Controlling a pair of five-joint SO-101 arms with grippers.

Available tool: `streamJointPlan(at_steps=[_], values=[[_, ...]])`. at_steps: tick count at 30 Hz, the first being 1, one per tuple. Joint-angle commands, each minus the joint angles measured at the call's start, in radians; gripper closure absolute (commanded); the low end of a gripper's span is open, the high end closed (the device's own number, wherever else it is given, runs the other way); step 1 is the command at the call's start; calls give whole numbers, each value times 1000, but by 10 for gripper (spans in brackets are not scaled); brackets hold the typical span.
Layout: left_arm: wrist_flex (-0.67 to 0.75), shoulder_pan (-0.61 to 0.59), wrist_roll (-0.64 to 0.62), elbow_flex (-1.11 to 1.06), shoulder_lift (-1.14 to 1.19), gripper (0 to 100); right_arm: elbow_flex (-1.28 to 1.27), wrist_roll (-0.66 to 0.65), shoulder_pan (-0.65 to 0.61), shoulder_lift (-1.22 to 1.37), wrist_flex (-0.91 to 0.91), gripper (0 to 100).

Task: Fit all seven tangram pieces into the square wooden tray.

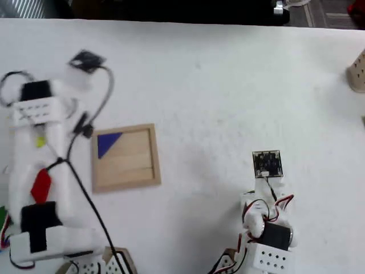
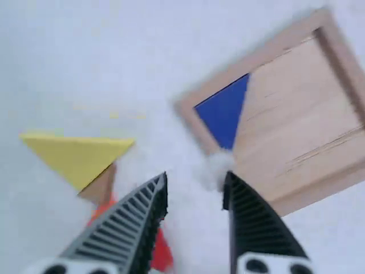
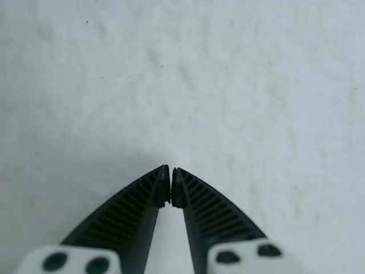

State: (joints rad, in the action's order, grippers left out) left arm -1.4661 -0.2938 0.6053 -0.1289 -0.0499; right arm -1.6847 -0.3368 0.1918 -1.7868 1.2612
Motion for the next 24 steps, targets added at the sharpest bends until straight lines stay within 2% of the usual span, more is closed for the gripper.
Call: streamJointPlan(at_steps=[1,6,13,19,24], values=[[52,-254,129,-44,-82,746,-6,-9,-5,-12,5,981],[166,-407,265,-146,-82,758,-6,-9,-2,-12,5,981],[347,-464,473,-318,-82,758,-6,-9,-1,-12,5,981],[717,-469,540,-514,-82,756,-6,-9,-1,-12,5,981],[967,-467,577,-634,-82,756,-6,-9,-5,-12,5,981]])
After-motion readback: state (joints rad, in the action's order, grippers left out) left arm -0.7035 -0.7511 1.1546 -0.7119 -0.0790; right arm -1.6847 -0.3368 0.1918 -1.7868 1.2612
